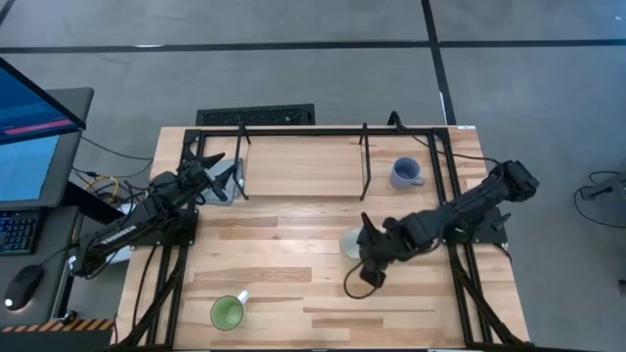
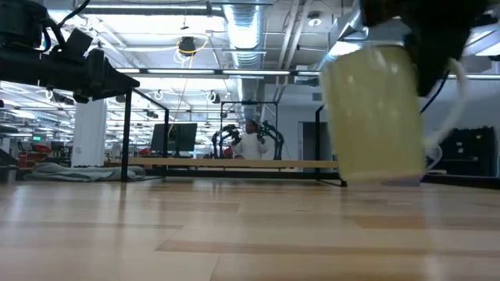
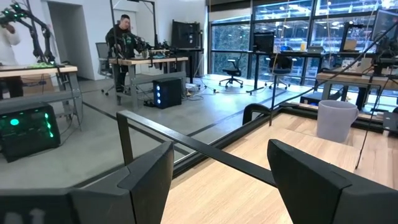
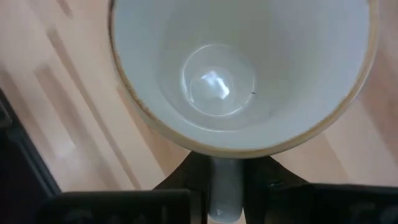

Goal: Stack small to large cups/mugs on shelf
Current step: Put the light green mug on the shelf

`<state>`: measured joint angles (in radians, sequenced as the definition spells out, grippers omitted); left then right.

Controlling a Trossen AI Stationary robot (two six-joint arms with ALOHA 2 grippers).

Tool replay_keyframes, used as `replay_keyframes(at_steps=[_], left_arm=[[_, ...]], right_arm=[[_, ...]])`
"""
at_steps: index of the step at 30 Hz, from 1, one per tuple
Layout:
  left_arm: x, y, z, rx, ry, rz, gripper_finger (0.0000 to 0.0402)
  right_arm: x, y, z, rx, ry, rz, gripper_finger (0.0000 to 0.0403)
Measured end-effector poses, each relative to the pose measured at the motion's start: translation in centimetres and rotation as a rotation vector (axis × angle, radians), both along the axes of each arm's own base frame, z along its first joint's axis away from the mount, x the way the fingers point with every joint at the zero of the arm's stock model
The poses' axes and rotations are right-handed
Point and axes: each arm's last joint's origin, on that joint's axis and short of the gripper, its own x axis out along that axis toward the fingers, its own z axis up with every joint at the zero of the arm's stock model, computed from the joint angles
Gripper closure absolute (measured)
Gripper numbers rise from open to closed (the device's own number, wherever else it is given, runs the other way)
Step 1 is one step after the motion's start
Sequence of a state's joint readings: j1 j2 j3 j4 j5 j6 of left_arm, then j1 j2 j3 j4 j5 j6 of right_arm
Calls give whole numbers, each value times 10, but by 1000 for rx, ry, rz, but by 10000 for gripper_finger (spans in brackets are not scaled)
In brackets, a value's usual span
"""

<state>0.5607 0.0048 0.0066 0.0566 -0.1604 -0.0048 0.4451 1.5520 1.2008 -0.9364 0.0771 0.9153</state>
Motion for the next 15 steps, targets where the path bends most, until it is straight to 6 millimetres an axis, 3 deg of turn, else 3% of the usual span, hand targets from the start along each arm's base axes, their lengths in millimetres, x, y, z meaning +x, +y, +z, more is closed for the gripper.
replay_keyframes(at_steps=[6,15], left_arm=[[0,0,0,0,0,0,150],[0,0,0,0,0,0,150]], right_arm=[[17,-27,33,-49,-66,-87,335],[34,-84,74,-108,-155,-288,335]])
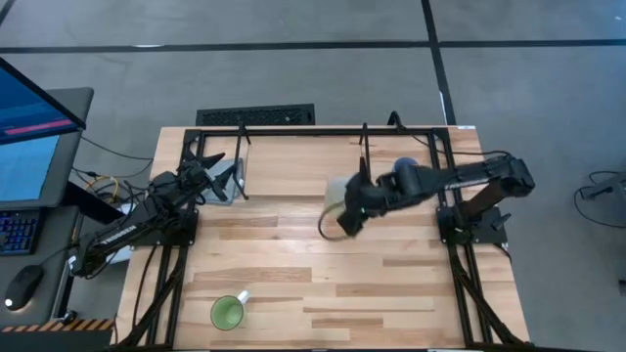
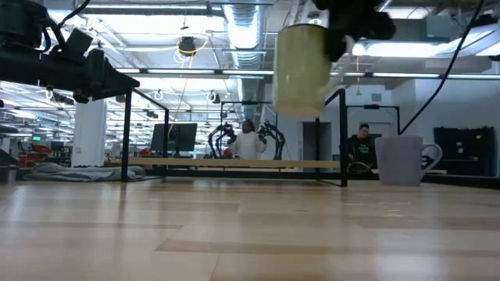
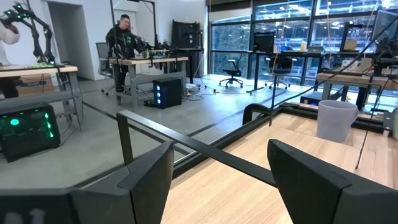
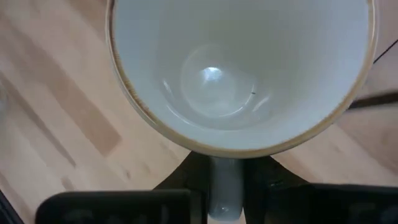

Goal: Stack small to large cups/mugs on shelf
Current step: Put the light green mug on the shelf

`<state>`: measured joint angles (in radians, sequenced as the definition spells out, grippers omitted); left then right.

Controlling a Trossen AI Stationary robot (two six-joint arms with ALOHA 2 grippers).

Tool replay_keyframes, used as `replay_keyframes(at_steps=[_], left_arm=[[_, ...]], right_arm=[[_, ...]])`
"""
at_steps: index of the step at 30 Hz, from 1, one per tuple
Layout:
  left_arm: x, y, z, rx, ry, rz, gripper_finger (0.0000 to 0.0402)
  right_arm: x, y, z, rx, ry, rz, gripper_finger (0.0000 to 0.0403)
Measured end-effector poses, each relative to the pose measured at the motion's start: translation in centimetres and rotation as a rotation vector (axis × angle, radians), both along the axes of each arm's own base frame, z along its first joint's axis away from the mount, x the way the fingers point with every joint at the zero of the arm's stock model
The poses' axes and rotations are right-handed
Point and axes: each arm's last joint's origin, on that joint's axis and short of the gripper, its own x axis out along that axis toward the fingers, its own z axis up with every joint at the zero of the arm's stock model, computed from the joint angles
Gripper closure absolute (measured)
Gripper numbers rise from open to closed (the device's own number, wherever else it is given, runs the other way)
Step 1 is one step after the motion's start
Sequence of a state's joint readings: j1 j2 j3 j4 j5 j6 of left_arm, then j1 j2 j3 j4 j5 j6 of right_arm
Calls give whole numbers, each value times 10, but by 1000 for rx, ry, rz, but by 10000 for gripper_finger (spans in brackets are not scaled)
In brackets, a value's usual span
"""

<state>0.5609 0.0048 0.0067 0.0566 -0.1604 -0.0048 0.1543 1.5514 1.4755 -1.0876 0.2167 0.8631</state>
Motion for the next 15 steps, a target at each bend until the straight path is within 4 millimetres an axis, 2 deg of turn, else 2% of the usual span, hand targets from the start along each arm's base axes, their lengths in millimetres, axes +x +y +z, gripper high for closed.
replay_keyframes(at_steps=[7,15], left_arm=[[0,0,0,16,14,1,150],[0,0,0,44,34,16,150]], right_arm=[[18,-37,9,4,-44,-124,335],[39,-77,-7,-28,91,-216,335]])
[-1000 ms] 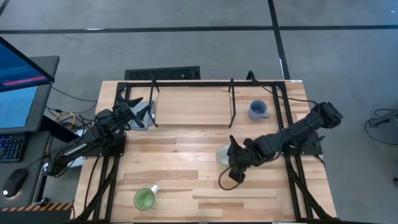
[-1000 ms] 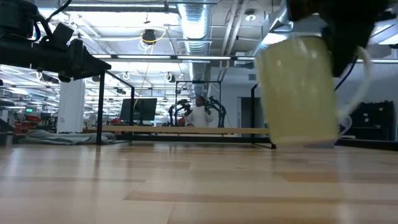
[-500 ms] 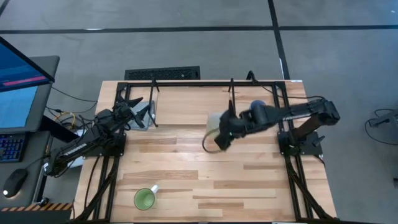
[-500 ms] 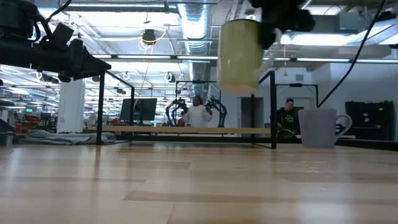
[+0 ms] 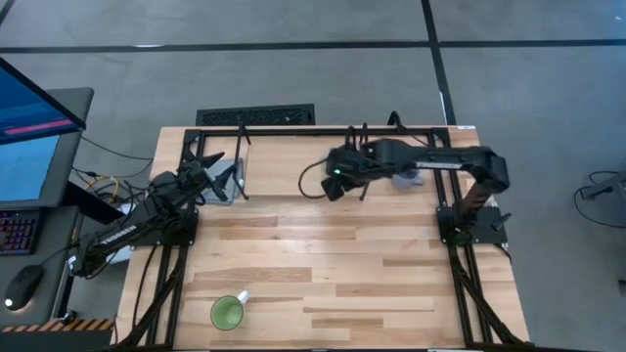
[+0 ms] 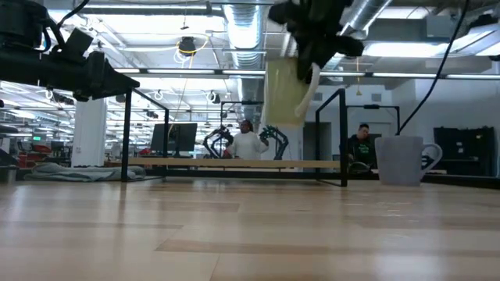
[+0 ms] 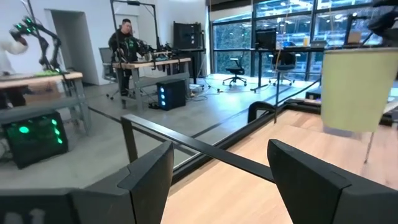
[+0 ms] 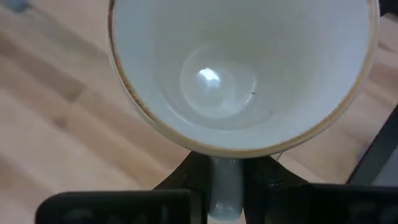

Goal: Stack small to large cups/mugs on shelf
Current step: Put the light green mug on the shelf

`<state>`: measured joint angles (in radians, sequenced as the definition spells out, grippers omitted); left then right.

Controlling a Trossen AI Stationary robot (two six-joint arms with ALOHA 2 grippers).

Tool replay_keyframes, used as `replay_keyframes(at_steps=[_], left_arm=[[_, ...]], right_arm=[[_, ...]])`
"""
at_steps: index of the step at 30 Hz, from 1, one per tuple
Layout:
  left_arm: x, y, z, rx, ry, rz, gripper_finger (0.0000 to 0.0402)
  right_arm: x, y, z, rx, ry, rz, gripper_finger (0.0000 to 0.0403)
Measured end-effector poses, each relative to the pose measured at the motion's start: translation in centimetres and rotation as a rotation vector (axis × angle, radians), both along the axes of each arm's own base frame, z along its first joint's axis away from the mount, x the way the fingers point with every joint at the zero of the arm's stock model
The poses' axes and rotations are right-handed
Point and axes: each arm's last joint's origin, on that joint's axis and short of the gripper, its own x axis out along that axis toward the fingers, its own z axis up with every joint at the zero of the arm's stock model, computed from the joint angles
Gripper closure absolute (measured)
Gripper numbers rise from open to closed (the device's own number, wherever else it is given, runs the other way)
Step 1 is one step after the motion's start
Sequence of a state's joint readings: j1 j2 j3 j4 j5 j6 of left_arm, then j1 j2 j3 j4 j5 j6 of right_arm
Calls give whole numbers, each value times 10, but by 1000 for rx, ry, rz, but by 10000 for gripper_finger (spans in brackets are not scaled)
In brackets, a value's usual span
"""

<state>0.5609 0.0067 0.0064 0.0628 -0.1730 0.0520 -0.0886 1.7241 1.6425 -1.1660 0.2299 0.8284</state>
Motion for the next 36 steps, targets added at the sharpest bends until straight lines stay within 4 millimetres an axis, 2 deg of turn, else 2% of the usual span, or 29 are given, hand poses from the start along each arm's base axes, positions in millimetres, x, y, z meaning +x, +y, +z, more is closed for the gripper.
replay_keyframes(at_steps=[3,9,13,23,28,36], left_arm=[[0,0,0,-3,-3,3,150],[0,0,0,-30,-23,-6,150],[0,0,0,-33,-25,-7,150],[0,0,0,-109,-92,-18,150],[0,0,0,-110,-92,-18,150],[0,0,0,-111,-93,-19,150]], right_arm=[[8,-9,-6,-51,89,-15,335],[27,-23,-13,-105,97,-80,335],[33,-28,-16,-104,80,-161,335],[36,-20,-19,-87,30,-299,335],[36,-18,-19,-85,31,-305,335],[44,-25,-39,-60,89,-308,335]])
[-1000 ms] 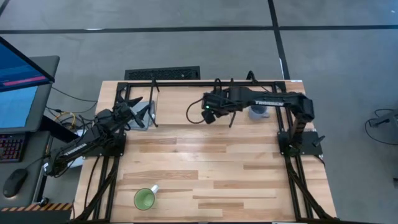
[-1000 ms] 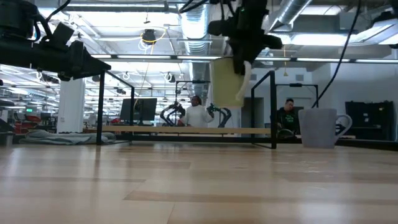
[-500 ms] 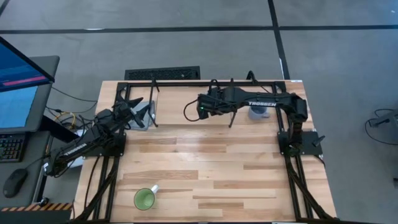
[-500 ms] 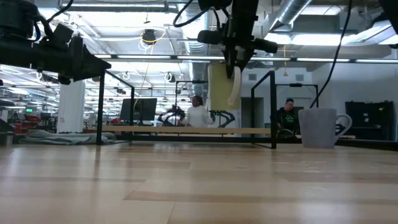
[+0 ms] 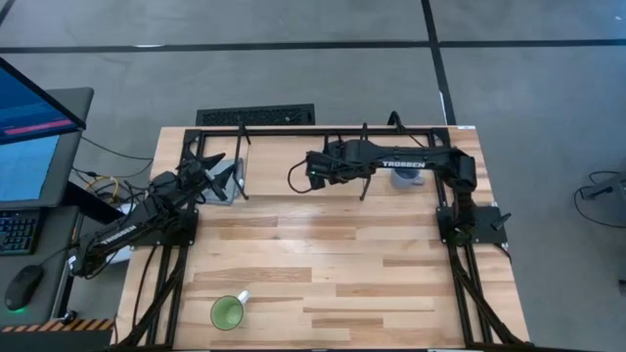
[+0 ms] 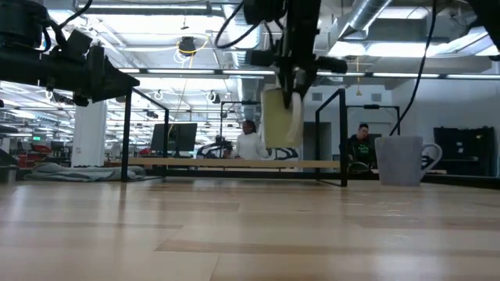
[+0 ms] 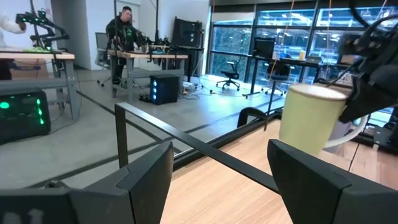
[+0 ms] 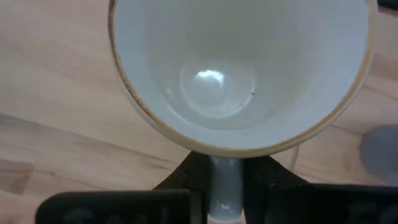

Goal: Stack small to large cups/mugs on shelf
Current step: Put the light green mug on the shelf

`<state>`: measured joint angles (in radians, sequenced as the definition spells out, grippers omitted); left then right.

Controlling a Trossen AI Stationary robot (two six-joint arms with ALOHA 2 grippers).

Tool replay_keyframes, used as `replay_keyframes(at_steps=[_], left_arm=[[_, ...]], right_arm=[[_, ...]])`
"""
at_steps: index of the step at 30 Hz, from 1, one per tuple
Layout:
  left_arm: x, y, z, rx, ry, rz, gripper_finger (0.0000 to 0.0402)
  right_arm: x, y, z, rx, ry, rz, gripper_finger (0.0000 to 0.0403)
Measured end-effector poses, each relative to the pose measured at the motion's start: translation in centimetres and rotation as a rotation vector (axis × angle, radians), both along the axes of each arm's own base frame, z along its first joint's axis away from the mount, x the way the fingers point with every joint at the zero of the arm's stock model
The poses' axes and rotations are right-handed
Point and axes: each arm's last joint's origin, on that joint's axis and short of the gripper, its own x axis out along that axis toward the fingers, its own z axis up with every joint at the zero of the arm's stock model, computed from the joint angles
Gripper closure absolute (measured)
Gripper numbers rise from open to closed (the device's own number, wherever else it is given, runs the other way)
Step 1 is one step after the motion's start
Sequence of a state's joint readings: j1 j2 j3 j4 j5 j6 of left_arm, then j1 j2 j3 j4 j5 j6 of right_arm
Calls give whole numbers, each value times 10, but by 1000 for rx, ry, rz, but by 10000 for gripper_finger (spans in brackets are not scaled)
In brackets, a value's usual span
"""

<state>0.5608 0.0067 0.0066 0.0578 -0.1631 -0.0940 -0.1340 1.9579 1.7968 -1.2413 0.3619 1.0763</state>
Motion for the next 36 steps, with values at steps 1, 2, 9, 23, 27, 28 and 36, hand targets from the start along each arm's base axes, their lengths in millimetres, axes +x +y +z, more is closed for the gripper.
replay_keyframes(at_steps=[1,2,9,23,27,28,36], left_arm=[[0,0,0,0,0,0,150],[0,0,0,0,0,0,150],[0,0,0,-2,3,-7,150],[1,0,-2,-8,16,-27,150],[1,0,-2,-8,16,-27,150],[1,0,-1,-8,16,-28,150],[2,-1,-2,-10,18,-47,150]], right_arm=[[1,-1,-3,3,14,0,335],[3,-1,-6,-4,14,-4,335],[5,-18,-16,3,29,-39,335],[4,-24,-21,28,45,-75,335],[5,-23,-21,32,38,-89,335],[5,-22,-21,33,35,-97,335],[5,-20,-21,39,25,-126,335]])
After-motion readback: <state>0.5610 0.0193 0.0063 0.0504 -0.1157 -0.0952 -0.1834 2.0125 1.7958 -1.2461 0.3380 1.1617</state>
